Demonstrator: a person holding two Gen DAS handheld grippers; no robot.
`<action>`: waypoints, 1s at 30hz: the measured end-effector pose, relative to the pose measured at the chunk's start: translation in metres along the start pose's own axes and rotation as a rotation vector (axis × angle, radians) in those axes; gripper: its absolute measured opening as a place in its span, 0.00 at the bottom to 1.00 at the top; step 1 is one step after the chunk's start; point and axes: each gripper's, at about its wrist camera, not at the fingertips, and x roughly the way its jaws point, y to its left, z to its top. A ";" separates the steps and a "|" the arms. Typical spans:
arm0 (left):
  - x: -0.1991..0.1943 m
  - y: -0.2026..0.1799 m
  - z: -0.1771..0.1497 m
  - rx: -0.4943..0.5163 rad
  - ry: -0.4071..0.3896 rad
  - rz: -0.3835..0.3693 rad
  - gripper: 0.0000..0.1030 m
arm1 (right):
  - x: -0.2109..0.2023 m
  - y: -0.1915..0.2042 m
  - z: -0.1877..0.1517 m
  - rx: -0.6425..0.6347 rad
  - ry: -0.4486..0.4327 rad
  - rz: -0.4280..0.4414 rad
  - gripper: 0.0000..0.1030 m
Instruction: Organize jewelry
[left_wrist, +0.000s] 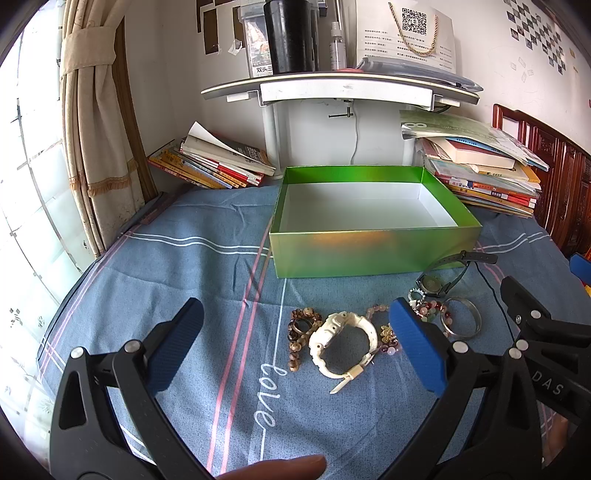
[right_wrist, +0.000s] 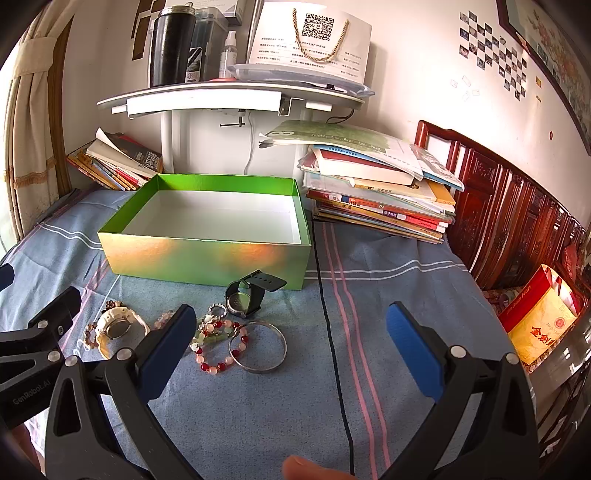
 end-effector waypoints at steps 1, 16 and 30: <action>0.000 0.000 0.000 0.000 0.000 0.000 0.97 | 0.000 0.000 0.000 0.000 0.000 0.000 0.98; 0.004 0.001 -0.002 0.005 0.022 -0.002 0.97 | 0.002 -0.008 0.006 -0.015 -0.010 -0.023 0.98; 0.052 0.009 -0.014 0.017 0.267 -0.020 0.69 | 0.086 -0.041 -0.001 -0.038 0.397 0.144 0.52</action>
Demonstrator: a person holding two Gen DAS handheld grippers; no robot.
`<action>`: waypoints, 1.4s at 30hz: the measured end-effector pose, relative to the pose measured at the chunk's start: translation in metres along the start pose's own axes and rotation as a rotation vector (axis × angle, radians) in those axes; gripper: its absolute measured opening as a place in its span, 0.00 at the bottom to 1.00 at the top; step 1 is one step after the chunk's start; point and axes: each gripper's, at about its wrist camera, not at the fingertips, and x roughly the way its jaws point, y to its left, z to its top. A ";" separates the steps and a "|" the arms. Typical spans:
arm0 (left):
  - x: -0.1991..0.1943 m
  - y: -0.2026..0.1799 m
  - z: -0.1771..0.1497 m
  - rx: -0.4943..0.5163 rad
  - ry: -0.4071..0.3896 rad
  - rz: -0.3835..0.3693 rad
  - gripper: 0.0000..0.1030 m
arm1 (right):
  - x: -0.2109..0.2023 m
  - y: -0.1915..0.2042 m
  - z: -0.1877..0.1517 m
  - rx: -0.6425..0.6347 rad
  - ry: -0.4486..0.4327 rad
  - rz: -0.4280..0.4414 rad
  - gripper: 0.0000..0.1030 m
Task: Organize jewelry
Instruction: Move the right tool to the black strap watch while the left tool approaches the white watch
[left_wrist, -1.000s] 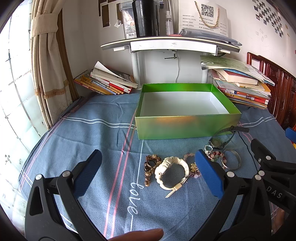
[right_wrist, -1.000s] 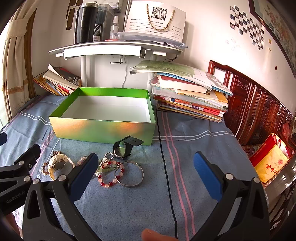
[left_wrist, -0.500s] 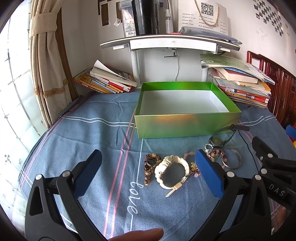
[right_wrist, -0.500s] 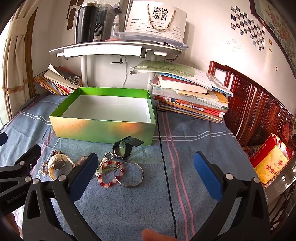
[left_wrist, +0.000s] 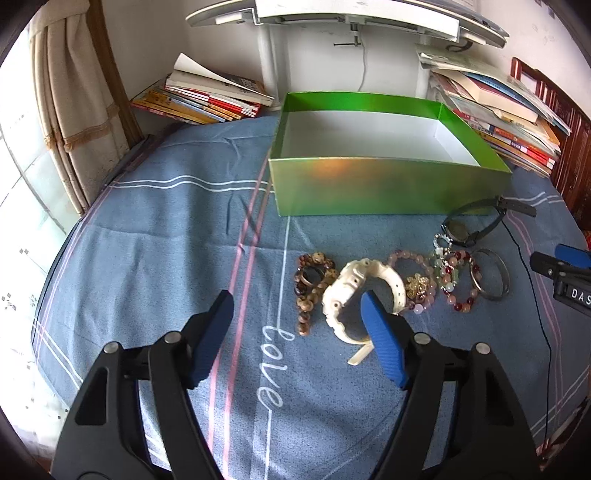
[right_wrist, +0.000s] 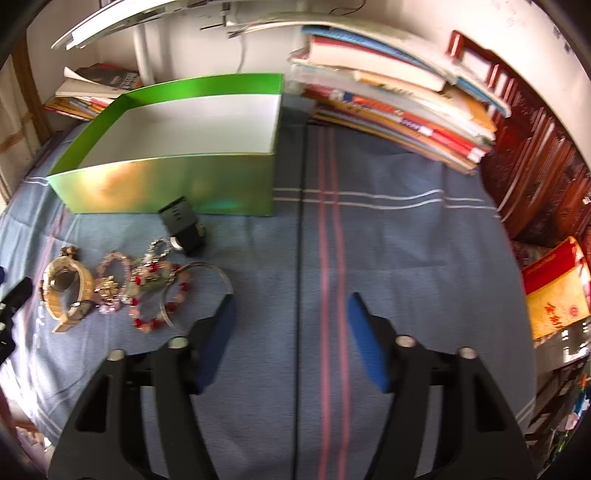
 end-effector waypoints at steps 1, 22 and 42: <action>0.001 -0.002 0.000 0.007 0.004 -0.008 0.69 | -0.002 0.007 0.002 -0.023 -0.011 0.020 0.52; 0.034 -0.016 0.007 0.006 0.067 0.001 0.69 | 0.028 0.006 0.052 0.032 -0.091 0.110 0.27; 0.031 -0.017 0.003 0.009 0.059 0.030 0.75 | 0.040 -0.012 0.027 0.091 -0.110 0.147 0.45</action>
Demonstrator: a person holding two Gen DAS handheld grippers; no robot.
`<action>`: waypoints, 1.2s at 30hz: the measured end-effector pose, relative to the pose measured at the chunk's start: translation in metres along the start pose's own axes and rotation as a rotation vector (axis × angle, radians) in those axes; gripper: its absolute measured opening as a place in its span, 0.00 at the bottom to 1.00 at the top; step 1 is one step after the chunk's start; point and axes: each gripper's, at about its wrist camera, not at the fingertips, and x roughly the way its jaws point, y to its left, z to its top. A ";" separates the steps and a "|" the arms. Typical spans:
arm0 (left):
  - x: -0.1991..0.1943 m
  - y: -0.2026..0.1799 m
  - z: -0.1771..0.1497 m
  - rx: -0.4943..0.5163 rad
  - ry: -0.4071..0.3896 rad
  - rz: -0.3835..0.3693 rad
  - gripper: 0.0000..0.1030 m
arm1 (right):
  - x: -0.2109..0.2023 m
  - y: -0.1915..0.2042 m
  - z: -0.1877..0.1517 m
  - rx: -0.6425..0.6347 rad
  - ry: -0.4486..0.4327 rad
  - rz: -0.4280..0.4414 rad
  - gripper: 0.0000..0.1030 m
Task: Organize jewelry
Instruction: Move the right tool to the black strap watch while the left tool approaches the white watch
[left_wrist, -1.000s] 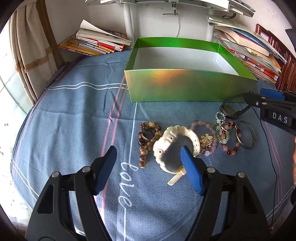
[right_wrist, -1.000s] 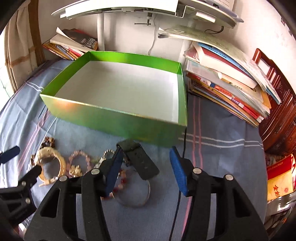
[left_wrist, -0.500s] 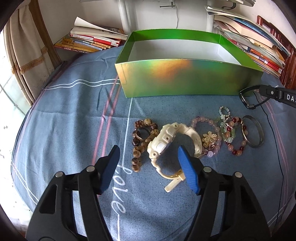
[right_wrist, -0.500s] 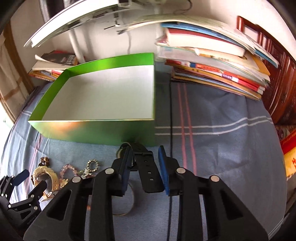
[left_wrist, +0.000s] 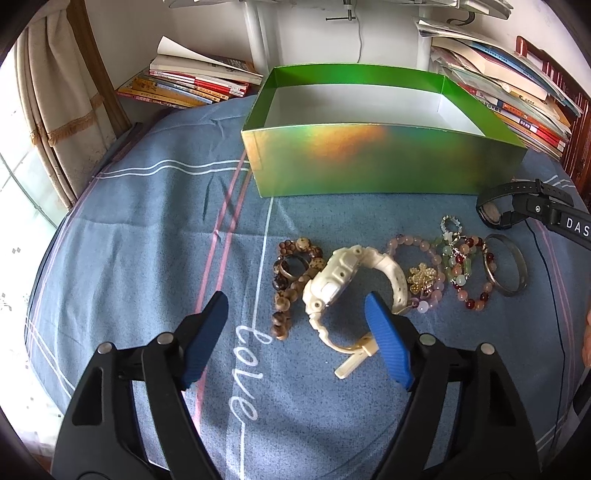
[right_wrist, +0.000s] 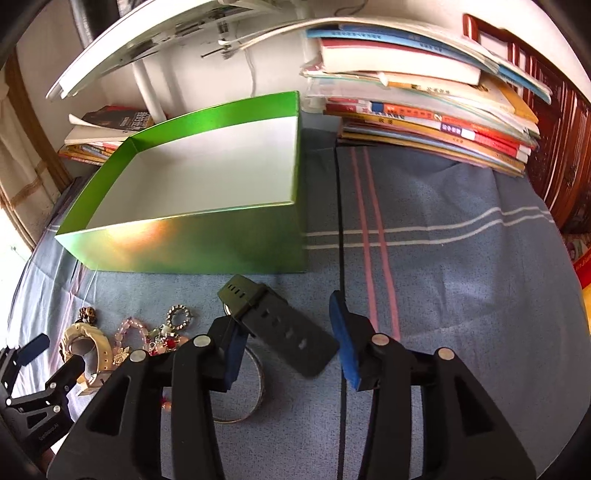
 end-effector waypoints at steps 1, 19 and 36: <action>0.000 0.000 0.000 -0.001 -0.001 0.001 0.75 | 0.000 0.002 0.000 -0.008 -0.004 0.011 0.47; 0.001 0.000 -0.002 -0.005 -0.002 -0.008 0.76 | 0.003 0.005 -0.002 -0.018 -0.012 0.056 0.48; 0.002 -0.001 -0.002 -0.011 -0.007 -0.024 0.78 | 0.005 0.006 -0.004 -0.030 -0.005 0.041 0.48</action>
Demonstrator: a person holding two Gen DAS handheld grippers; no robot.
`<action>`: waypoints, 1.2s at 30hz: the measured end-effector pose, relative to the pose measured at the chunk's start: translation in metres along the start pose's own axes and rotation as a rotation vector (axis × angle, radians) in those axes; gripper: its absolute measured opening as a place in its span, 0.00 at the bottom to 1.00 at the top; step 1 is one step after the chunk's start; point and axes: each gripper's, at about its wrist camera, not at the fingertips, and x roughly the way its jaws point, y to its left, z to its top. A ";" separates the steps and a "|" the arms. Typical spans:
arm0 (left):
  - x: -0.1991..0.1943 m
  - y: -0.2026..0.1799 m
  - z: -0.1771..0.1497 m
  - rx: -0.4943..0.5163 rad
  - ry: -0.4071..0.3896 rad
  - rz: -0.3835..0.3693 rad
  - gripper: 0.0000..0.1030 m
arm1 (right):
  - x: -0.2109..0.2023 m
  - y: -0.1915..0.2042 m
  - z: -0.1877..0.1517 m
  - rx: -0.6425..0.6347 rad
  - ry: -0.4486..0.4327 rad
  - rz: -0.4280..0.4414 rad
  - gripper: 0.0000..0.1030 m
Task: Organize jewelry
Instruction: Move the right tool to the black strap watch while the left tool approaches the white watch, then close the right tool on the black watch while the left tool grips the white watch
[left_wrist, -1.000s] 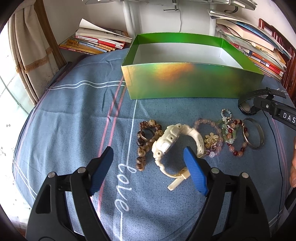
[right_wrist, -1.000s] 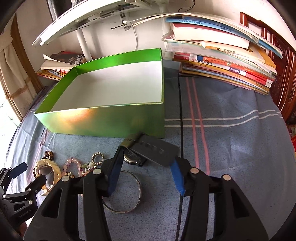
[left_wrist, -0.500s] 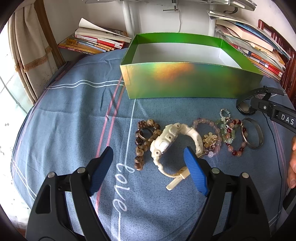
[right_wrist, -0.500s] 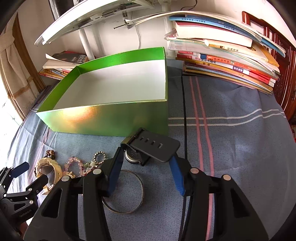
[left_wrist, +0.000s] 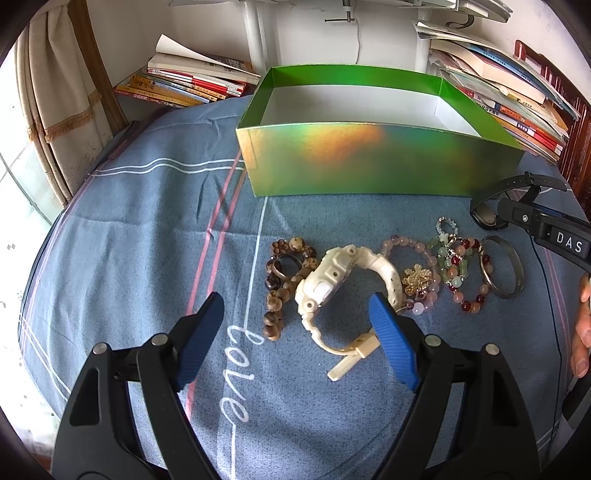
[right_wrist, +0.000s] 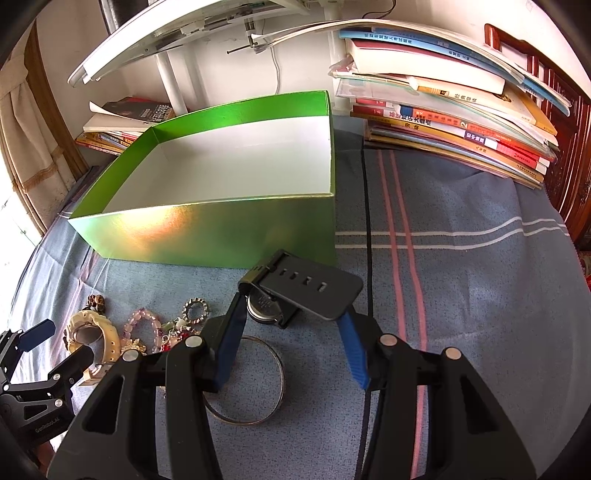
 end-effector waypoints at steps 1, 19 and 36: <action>0.000 0.000 0.000 0.000 0.000 0.000 0.78 | 0.000 0.000 0.000 0.000 0.000 0.000 0.48; -0.001 0.001 -0.001 -0.003 -0.008 0.000 0.79 | -0.001 -0.001 0.000 0.003 -0.009 0.005 0.54; 0.010 0.009 0.001 -0.032 0.006 0.000 0.49 | -0.002 0.003 0.000 -0.030 -0.035 -0.042 0.13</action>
